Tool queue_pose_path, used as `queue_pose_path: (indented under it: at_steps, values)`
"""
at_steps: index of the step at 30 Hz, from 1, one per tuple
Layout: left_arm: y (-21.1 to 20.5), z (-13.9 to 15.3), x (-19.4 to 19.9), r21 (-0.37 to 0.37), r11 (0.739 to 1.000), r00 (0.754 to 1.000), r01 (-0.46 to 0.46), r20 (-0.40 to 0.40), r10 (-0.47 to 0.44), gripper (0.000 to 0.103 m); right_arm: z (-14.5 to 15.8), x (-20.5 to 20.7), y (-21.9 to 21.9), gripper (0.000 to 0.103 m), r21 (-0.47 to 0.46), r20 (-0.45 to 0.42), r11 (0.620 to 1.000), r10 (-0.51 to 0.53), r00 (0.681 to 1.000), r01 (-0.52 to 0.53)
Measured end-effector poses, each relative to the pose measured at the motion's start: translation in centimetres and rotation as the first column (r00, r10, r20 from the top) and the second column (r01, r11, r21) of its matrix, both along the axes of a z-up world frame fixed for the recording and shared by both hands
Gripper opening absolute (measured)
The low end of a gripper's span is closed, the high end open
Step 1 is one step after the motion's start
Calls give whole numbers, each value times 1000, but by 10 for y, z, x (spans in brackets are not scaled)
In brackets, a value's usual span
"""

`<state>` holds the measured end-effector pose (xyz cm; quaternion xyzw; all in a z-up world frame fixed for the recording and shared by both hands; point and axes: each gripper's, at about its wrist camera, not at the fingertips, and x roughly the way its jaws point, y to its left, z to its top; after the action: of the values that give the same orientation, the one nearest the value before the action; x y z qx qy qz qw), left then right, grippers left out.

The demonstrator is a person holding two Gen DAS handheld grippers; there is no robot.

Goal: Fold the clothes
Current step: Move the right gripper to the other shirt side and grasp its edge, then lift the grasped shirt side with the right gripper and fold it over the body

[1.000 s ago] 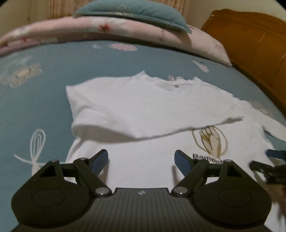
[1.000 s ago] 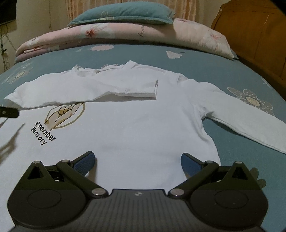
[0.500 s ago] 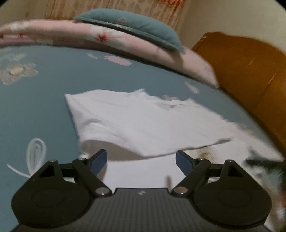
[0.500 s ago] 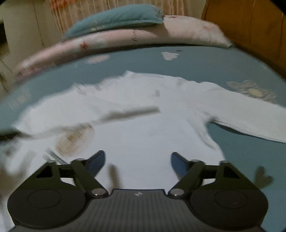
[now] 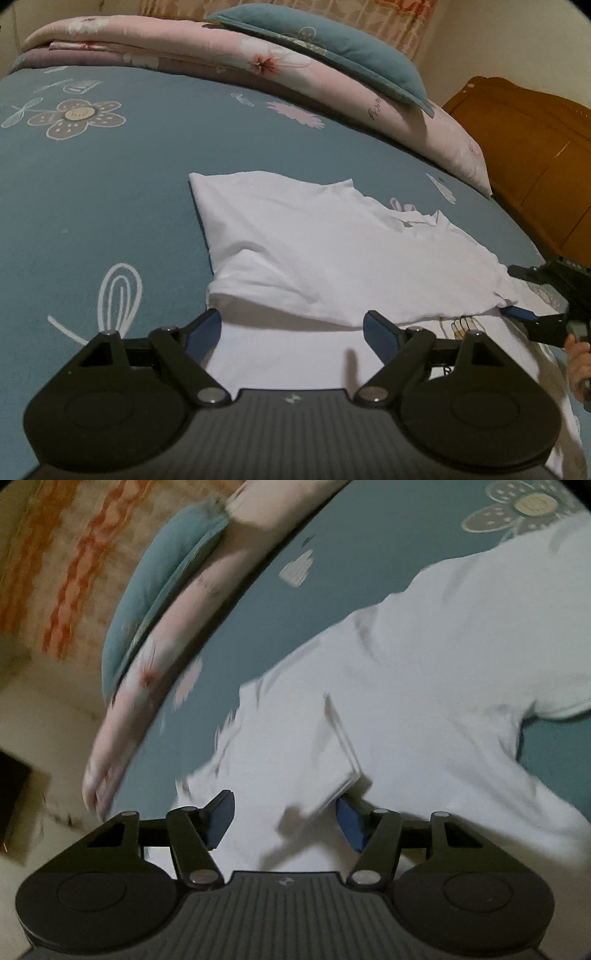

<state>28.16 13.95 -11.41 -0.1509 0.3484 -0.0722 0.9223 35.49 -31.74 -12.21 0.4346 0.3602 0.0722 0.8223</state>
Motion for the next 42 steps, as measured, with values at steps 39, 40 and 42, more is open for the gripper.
queue_pose_path:
  at_steps: [39, 40, 42]
  values:
    - [2, 4, -1, 59, 997, 999, -48, -10, 49, 87, 11, -38, -9, 6, -270, -9, 958, -107, 994, 101]
    - [3, 4, -1, 57, 997, 999, -49, -11, 50, 87, 11, -38, -10, 6, -269, -15, 957, -114, 993, 106]
    - [4, 5, -1, 46, 997, 998, -55, -14, 55, 87, 11, -39, -12, 10, -261, -30, 957, -136, 990, 124]
